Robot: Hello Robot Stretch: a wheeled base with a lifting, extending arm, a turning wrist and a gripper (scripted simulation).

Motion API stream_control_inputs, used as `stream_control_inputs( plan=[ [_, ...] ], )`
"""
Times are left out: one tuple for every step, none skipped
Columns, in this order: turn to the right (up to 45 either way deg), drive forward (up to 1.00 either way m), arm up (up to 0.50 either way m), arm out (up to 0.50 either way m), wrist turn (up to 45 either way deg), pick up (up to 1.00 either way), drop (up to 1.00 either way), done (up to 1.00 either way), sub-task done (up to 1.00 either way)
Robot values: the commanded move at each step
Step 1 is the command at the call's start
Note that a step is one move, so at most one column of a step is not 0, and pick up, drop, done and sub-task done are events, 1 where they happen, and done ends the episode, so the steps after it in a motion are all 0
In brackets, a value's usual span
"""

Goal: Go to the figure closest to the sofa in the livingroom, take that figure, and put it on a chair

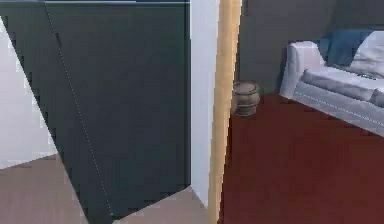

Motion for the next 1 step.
stream_control_inputs(
  plan=[
    [33.0, 0.00, 0.00, 0.00, 0.0, 0.00, 0.00, 0.00, 0.00]
  ],
)
